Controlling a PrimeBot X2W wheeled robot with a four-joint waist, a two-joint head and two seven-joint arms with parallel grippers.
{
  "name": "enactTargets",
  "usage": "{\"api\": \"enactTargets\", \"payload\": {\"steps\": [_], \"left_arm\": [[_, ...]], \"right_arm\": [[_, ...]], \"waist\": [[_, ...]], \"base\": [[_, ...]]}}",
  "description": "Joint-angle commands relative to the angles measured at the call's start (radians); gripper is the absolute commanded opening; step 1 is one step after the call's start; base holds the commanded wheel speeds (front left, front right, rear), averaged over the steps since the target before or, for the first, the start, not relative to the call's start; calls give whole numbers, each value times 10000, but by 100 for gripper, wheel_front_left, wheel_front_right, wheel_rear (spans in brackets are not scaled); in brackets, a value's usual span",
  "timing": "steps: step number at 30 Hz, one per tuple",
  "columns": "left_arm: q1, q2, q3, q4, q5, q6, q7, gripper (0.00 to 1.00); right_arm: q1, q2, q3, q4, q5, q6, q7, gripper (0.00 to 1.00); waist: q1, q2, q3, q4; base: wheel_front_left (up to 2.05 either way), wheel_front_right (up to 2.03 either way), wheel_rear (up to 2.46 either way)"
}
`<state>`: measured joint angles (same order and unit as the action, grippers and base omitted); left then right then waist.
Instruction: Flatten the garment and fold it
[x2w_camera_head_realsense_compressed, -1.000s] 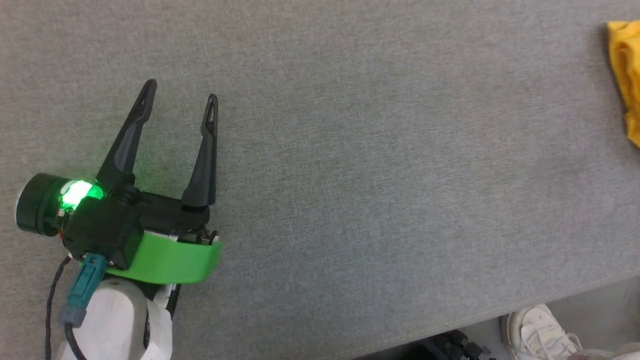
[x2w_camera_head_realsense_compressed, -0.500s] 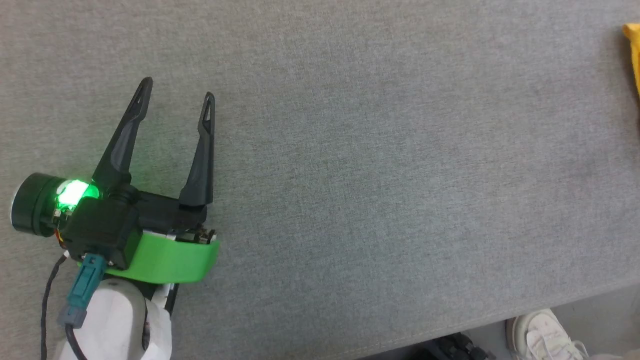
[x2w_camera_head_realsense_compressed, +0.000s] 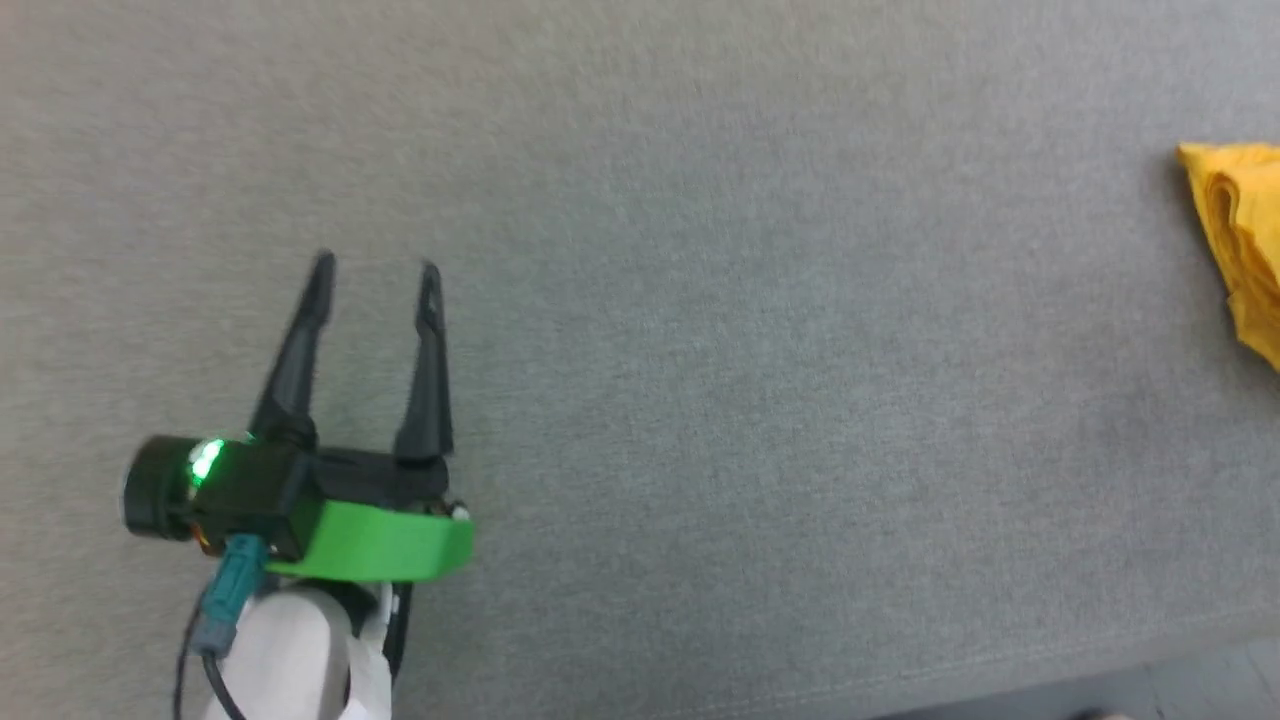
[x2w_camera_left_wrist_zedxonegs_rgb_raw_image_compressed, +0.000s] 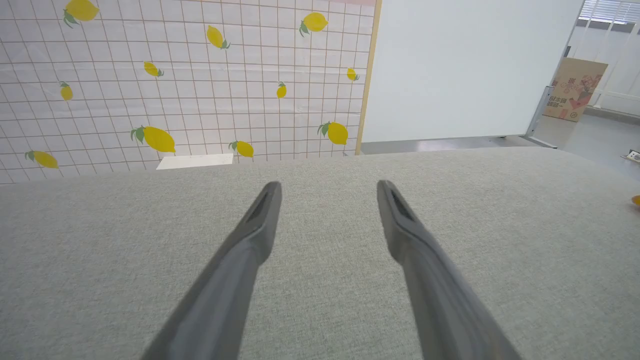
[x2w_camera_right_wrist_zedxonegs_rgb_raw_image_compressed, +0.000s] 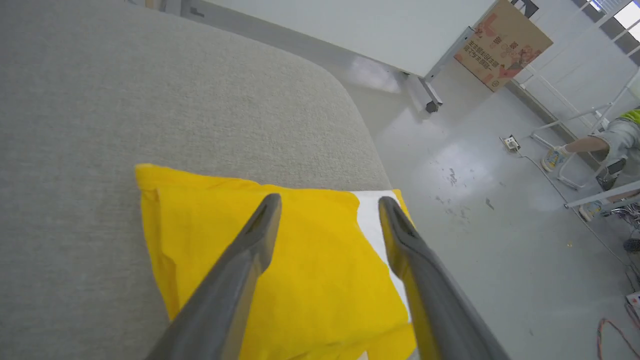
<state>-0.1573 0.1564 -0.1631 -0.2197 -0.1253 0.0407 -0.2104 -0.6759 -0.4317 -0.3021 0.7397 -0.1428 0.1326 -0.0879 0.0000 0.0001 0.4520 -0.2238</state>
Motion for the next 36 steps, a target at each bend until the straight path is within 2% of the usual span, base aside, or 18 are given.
{"api": "enactTargets", "payload": {"steps": [1, 6, 13, 21, 28, 30, 36], "left_arm": [[147, -70, 1, 118, -180, 5, -97, 100], [456, -151, -55, 380, -133, 125, -289, 100], [766, -312, -40, 585, 23, 485, -436, 100], [1006, -505, -108, 822, -139, 539, -499, 100], [1541, -595, -8, 1102, -335, 547, -510, 100], [1918, -657, 98, 1327, -478, 539, -511, 100], [2163, -742, 420, 1395, -648, 364, -512, 100]], "right_arm": [[293, 369, -101, -321, 254, -19, -166, 100], [1339, 1464, -177, -1984, 884, -19, -365, 100], [2812, 2672, 406, -5138, 1463, -19, 224, 100], [4325, 3484, 1001, -7469, 1546, -19, 587, 100], [5488, 3805, 875, -8041, 1852, -19, 144, 100], [6054, 3811, 684, -7647, 2232, -19, -400, 100], [6398, 3813, 422, -6965, 2352, -19, -1025, 100]], "waist": [[0, -1, -1072, 682], [0, -1, -1852, 1046], [0, -1, -2531, 1462], [0, -1, -3112, 1868], [0, -1, -3590, 2015], [0, -1, -3757, 2051], [0, -1, -3863, 2087]], "base": [[0, 0, 0], [0, 0, 0], [0, 0, 0], [0, 0, 0], [0, 0, 0], [0, 0, 0], [0, 0, 0]]}}
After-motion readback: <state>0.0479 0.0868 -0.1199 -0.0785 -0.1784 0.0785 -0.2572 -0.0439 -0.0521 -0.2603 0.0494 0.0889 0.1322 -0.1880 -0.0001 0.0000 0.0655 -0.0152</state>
